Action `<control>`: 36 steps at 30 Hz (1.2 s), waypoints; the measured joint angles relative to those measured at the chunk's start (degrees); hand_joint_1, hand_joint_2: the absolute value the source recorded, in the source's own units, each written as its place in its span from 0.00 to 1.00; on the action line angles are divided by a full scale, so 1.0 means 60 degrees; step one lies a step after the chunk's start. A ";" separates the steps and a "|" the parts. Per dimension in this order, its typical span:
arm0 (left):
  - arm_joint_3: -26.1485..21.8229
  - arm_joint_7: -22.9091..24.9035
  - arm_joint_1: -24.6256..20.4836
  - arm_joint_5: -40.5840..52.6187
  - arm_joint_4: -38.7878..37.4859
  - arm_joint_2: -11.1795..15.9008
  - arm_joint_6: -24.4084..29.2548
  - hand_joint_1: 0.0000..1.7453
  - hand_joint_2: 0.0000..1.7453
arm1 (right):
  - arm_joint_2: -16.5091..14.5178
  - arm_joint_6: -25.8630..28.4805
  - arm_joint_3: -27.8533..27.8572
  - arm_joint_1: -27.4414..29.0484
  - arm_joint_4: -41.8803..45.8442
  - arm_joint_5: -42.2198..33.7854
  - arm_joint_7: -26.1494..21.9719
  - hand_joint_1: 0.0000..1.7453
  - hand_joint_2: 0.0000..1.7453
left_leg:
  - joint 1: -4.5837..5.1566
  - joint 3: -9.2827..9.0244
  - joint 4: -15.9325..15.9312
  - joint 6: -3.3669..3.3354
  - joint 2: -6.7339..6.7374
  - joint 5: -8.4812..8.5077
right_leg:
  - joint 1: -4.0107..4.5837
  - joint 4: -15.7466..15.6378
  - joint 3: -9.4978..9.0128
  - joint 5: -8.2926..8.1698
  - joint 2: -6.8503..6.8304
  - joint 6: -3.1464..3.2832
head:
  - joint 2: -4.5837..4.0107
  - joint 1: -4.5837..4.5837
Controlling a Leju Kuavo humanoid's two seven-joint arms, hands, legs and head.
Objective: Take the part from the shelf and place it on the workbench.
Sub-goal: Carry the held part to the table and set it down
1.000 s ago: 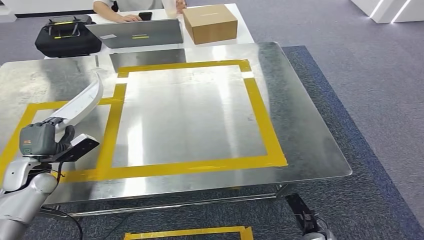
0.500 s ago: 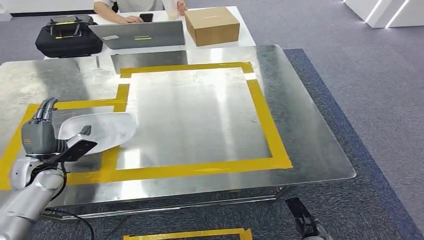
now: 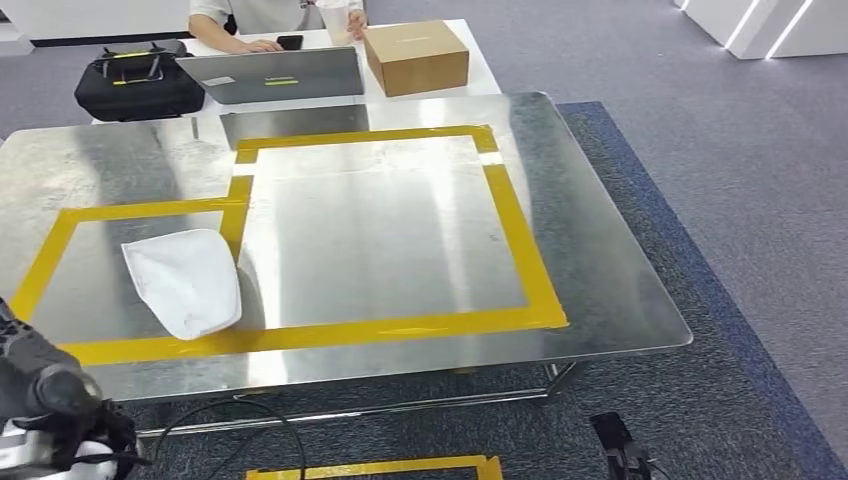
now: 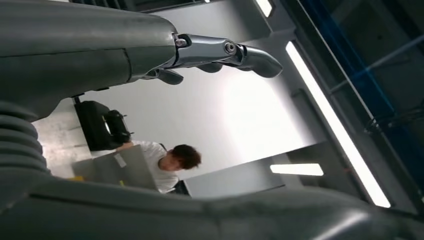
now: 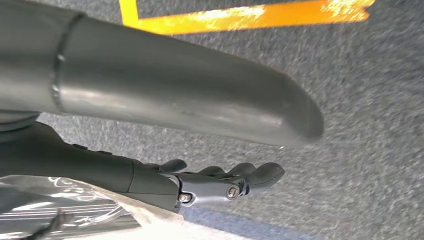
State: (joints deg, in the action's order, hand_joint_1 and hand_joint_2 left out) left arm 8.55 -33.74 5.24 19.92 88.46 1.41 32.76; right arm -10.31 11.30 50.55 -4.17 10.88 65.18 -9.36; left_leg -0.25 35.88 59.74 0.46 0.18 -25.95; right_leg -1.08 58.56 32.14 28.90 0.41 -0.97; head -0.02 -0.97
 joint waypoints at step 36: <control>-0.1478 0.0395 0.1835 -0.1360 0.0268 -0.1420 -0.0734 0.00 0.00 | 0.0004 0.0077 0.0232 0.0192 -0.0004 0.0031 0.0006 0.00 0.00 | -0.0061 0.0876 0.2119 0.0116 0.0012 -0.1038 | 0.0060 -0.0610 -0.0536 -0.0022 -0.0143 0.0050 | 0.0000 0.0004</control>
State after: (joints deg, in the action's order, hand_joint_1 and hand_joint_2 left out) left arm -0.32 -31.37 16.24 11.76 90.07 -7.10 28.36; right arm -10.29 11.76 51.94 -3.01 10.86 65.37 -9.32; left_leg -0.61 41.13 72.46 1.15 0.25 -32.17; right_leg -0.72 54.90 28.92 28.76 -0.45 -0.66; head -0.02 -0.95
